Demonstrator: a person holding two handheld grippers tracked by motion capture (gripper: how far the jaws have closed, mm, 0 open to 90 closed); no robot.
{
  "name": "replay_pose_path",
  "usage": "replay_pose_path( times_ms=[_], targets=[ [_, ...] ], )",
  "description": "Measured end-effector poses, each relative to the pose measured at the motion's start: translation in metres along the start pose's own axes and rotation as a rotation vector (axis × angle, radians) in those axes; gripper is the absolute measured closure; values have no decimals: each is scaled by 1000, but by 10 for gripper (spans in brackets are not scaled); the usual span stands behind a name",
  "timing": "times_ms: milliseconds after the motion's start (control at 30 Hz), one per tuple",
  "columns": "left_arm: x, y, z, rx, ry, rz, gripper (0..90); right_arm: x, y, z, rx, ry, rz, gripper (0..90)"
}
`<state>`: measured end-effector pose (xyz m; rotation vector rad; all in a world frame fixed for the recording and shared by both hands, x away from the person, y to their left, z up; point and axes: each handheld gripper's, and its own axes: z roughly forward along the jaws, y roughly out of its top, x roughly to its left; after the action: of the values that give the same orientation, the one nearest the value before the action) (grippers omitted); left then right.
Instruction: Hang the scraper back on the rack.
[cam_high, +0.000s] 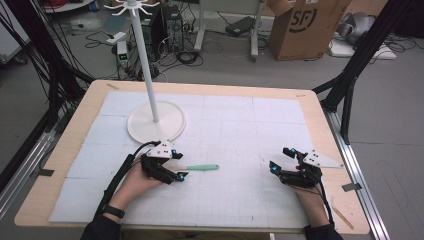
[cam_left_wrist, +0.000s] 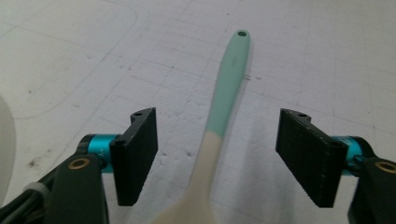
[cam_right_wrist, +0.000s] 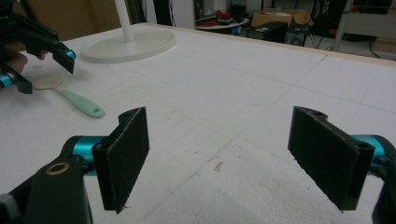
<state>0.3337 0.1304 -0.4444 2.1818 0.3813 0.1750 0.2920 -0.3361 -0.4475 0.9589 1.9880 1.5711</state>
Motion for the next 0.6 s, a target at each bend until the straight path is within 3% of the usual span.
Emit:
replay_pose_path(
  times_ms=[67,200,267,433,533,600],
  targets=[
    [1,-1,2,9,1,0,448,0,0,0,1,1,-1,201],
    [1,-2,3,33,12,-1,539,0,0,0,1,1,-2,201],
    [2,-2,3,46,12,-3,636,0,0,0,2,0,-6,201],
    [-1,-1,5,49,14,29,740,0,0,0,1,1,-3,202],
    [0,-2,5,43,5,9,778,0,0,0,1,0,5,203],
    [-1,-2,5,45,9,21,784,0,0,0,1,-1,1,204]
  ],
)
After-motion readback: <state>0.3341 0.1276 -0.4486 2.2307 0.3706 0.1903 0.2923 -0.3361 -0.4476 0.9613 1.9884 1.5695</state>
